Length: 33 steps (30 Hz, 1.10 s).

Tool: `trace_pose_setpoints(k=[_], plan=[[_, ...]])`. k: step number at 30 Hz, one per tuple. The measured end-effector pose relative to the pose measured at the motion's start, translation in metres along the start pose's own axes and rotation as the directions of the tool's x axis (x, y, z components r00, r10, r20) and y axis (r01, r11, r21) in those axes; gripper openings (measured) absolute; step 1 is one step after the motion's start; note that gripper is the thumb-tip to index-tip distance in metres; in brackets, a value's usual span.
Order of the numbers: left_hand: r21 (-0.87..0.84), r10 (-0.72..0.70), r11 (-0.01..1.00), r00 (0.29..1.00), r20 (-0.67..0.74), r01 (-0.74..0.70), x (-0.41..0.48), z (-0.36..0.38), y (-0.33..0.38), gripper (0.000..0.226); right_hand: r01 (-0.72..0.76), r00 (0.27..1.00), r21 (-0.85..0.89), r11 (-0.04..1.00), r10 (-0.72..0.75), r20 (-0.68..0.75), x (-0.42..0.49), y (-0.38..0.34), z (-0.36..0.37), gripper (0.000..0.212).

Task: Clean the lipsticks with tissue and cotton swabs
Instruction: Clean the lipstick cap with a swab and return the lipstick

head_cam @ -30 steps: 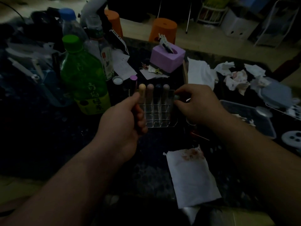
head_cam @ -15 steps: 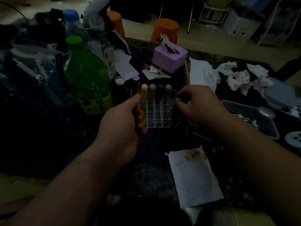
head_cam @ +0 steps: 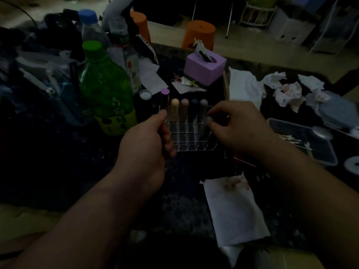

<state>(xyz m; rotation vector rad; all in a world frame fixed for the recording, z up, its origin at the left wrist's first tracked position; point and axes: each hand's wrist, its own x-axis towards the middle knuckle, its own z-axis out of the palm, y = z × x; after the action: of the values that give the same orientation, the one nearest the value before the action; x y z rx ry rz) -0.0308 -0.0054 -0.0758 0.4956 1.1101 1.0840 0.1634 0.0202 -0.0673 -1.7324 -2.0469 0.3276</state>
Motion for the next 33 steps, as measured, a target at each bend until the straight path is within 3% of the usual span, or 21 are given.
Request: trace_pose_setpoints(k=[6,9,11,14,17,20,25,27,31,33], plan=[[0.008,0.007,1.0,1.0,-0.01,-0.007,-0.002,0.001,0.001,0.043,-0.004,0.991,-0.197,0.98,0.031,0.131,-0.002,0.012,0.018,0.019],[0.006,-0.002,1.0,1.0,-0.009,0.002,-0.003,0.001,0.001,0.043,0.029,0.987,-0.182,0.983,0.001,0.163,-0.002,0.009,0.018,0.021],[0.005,-0.006,1.0,1.0,0.003,0.005,-0.005,0.001,0.001,0.042,0.002,0.995,-0.09,0.996,0.007,0.096,0.003,0.005,0.013,0.024],[-0.023,-0.009,1.0,1.0,0.02,0.009,-0.009,0.003,0.003,0.044,-0.129,0.986,0.051,0.99,0.134,-0.101,0.02,0.001,0.007,0.032],[-0.032,-0.022,0.999,0.999,0.032,0.023,-0.013,0.006,0.005,0.048,-0.199,0.978,0.043,0.979,0.201,-0.061,0.04,-0.001,0.01,0.046],[-0.006,-0.055,0.998,0.997,0.05,0.055,-0.014,0.006,0.006,0.046,-0.182,0.983,-0.031,0.983,0.182,0.005,0.053,0.001,0.02,0.034],[0.195,-0.083,0.979,0.993,0.086,0.064,-0.015,0.002,0.004,0.036,-0.17,0.983,-0.038,0.985,0.167,-0.082,0.053,0.001,0.018,0.022],[0.357,-0.013,0.934,0.994,0.108,-0.026,-0.018,0.002,0.004,0.034,-0.145,0.977,-0.016,0.989,0.141,-0.158,0.047,-0.002,0.004,0.021],[0.673,0.24,0.677,0.954,0.179,-0.297,-0.027,0.0,0.003,0.017,-0.076,0.94,0.114,0.991,0.109,-0.322,0.004,-0.03,-0.041,0.014],[0.709,0.282,0.588,0.92,0.271,-0.389,-0.032,-0.001,0.0,0.034,-0.094,0.956,0.154,0.984,0.132,-0.262,-0.027,-0.046,-0.058,0.01]])
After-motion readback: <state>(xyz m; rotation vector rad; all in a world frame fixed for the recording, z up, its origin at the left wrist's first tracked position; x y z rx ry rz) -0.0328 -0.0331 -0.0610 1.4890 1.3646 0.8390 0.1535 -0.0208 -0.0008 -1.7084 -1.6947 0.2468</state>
